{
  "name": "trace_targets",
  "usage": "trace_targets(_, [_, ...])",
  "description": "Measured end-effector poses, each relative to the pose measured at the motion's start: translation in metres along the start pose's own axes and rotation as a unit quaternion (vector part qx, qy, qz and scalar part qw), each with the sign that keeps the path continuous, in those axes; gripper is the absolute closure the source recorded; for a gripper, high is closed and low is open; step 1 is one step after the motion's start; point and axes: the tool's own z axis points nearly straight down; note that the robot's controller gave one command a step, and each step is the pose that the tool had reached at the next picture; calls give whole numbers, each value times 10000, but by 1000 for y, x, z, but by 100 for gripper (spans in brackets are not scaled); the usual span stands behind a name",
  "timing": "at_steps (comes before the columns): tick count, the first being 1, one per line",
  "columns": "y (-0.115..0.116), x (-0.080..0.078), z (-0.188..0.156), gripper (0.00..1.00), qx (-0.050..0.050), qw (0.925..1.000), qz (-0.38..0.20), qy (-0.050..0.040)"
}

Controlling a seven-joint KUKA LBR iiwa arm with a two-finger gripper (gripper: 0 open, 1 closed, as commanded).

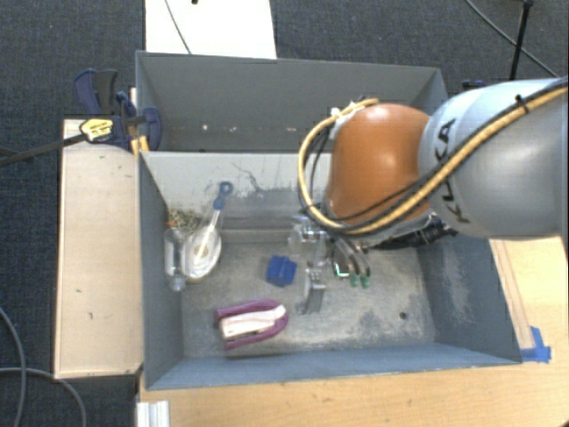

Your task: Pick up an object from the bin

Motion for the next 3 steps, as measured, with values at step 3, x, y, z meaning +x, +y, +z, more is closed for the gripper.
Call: trace_targets(3, [64,40,63,0,-3,9997,-251,-38])
